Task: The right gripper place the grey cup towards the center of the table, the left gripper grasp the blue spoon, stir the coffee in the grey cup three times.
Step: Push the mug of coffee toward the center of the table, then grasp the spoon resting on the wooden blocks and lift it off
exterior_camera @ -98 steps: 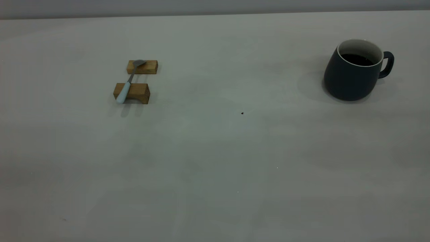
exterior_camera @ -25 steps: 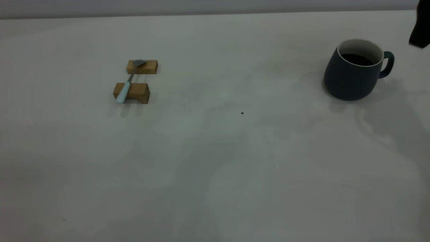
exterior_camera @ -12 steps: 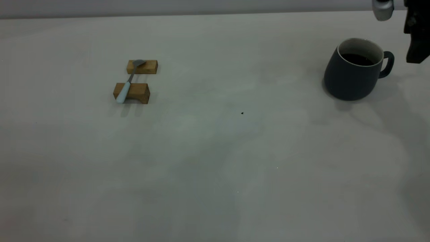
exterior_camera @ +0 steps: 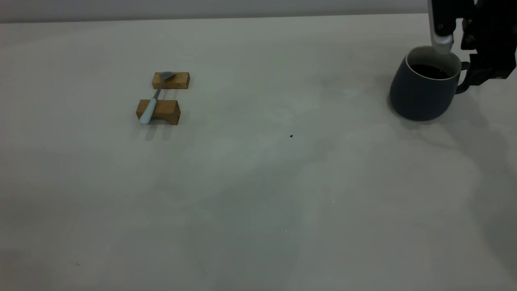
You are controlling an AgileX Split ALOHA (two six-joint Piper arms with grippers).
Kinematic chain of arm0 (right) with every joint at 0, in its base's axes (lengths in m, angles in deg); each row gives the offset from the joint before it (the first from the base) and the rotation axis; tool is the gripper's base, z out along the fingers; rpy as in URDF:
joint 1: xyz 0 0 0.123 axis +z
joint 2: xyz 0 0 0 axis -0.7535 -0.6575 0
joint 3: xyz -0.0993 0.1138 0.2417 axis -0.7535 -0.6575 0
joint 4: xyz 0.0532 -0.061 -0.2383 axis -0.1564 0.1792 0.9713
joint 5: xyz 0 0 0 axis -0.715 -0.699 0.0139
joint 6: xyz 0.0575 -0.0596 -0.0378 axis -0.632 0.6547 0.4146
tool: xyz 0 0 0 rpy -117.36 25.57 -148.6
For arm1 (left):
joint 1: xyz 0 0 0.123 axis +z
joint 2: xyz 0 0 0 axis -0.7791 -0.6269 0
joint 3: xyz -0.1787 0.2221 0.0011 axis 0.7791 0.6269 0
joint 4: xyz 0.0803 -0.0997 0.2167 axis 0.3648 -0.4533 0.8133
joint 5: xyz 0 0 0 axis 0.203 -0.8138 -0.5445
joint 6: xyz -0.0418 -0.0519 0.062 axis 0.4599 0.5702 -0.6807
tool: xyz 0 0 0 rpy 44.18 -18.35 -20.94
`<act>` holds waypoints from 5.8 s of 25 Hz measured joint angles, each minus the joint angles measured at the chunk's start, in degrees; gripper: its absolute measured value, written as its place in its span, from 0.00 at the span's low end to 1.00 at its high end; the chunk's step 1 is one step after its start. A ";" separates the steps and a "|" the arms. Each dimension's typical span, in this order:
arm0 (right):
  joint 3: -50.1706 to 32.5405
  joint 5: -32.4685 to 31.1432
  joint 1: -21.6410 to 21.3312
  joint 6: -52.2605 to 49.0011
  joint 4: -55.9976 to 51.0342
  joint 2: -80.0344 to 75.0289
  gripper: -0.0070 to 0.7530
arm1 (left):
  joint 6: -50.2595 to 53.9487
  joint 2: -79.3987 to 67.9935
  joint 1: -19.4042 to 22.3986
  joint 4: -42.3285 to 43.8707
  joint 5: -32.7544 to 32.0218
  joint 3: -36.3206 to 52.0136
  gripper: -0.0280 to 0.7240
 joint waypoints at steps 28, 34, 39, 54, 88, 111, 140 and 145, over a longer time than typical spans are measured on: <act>0.04 0.40 11.25 3.03 -17.96 -1.34 0.51 | 0.00 0.00 0.00 0.00 0.00 0.00 0.63; 0.04 0.40 16.07 3.03 -22.77 -1.34 0.50 | 0.00 0.00 0.00 0.00 0.00 0.00 0.63; 0.04 0.45 18.83 3.03 -25.88 -1.34 0.50 | 0.00 0.00 0.00 0.00 0.00 0.00 0.63; 0.04 -2.72 22.10 -4.16 -33.59 2.12 0.69 | 0.00 0.00 0.00 0.00 0.00 0.00 0.63; -28.18 -49.67 14.13 -69.33 -15.29 79.06 0.92 | 0.00 0.00 0.00 0.00 0.00 0.00 0.63; -48.59 -46.19 -4.84 -65.81 -18.10 123.41 0.89 | 0.00 0.00 0.00 0.00 0.00 0.00 0.63; -48.59 -47.94 -5.00 -65.75 -18.10 129.22 0.32 | -0.05 0.00 0.00 2.64 0.00 0.00 0.62; -48.59 -47.94 -5.00 -65.75 -18.10 129.22 0.31 | 1.11 -0.41 0.00 2.67 1.40 -0.60 0.62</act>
